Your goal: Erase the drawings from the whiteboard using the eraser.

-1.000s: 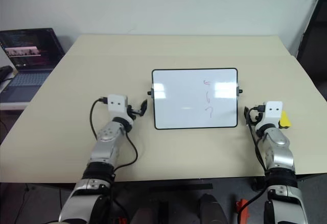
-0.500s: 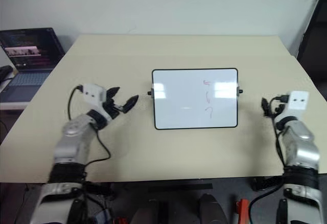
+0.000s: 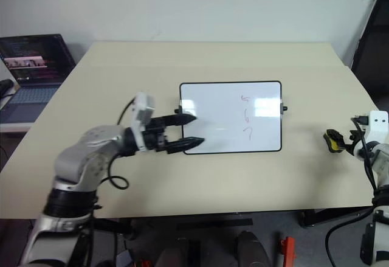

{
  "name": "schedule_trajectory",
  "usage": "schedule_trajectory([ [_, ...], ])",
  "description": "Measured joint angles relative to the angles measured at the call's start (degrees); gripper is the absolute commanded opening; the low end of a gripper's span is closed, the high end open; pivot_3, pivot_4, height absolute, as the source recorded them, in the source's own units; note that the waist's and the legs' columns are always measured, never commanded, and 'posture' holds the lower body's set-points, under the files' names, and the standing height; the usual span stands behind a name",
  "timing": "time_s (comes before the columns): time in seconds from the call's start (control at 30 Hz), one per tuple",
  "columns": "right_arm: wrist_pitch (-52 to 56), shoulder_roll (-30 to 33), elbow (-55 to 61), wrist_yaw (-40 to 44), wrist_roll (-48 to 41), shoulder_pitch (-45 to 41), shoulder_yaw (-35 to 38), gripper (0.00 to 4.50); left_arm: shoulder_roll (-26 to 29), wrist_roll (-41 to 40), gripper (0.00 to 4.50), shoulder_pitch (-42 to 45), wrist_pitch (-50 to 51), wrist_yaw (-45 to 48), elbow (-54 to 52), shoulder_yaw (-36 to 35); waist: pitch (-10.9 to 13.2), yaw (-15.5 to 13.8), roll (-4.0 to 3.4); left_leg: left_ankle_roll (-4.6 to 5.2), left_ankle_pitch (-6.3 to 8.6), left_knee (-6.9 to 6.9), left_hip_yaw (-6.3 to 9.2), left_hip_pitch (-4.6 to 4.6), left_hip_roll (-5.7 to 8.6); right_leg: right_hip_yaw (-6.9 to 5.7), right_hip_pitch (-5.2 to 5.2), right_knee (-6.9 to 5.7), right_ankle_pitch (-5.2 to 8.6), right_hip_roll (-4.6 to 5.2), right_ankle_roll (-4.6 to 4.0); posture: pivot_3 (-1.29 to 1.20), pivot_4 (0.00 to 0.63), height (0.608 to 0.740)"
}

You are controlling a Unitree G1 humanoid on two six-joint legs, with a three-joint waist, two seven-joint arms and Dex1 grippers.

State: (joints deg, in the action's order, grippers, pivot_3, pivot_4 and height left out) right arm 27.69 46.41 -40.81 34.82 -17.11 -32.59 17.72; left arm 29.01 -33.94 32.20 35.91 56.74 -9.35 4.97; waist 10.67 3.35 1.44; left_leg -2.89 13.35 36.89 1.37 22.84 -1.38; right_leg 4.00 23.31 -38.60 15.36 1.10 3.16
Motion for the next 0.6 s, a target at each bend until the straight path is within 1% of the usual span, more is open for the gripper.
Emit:
schedule_trajectory([
  [0.1,-1.12,0.64,-4.12,1.84,1.40,-1.59,-1.44,4.48,-2.02,0.21,4.50,1.27,0.25,-0.09,-1.22,2.79,0.00,0.09,0.00,0.00,0.00,-0.06,0.01,-0.02,-0.02,0.00,0.00,0.01,-0.01,-0.03,-0.03,0.00,0.150,0.740],
  [0.2,-2.16,0.78,-7.19,2.68,2.91,-2.78,-2.59,4.48,-2.39,1.88,4.50,1.66,-0.04,-1.07,-1.23,4.23,0.00,0.17,0.00,0.00,0.00,-0.05,0.00,-0.04,-0.02,0.03,0.00,0.00,-0.01,-0.03,-0.03,0.00,0.150,0.740],
  [0.4,-2.96,0.78,-10.41,3.84,4.48,-4.50,-3.33,4.48,-2.28,2.47,4.50,-0.10,-0.08,-1.16,-1.86,4.33,0.00,0.08,0.00,0.00,0.00,-0.03,0.00,-0.02,-0.01,0.02,0.00,0.00,-0.01,-0.02,-0.03,0.00,0.150,0.740],
  [0.5,-3.23,0.76,-11.23,3.94,4.63,-4.59,-3.33,3.89,-2.15,2.54,4.50,-0.93,-0.07,-1.16,-1.87,4.33,0.00,-0.01,0.00,0.00,0.00,-0.02,0.01,-0.01,-0.01,0.02,0.00,0.00,-0.01,-0.02,-0.03,0.00,0.150,0.740],
  [0.6,-3.23,0.63,-11.30,4.05,4.64,-4.73,-3.34,2.84,-2.17,2.62,4.50,-0.93,-0.08,-1.21,-1.88,4.33,0.00,-0.01,0.00,0.00,0.00,-0.01,0.00,-0.01,0.00,0.02,0.00,0.00,-0.01,-0.01,-0.02,0.00,0.150,0.740],
])
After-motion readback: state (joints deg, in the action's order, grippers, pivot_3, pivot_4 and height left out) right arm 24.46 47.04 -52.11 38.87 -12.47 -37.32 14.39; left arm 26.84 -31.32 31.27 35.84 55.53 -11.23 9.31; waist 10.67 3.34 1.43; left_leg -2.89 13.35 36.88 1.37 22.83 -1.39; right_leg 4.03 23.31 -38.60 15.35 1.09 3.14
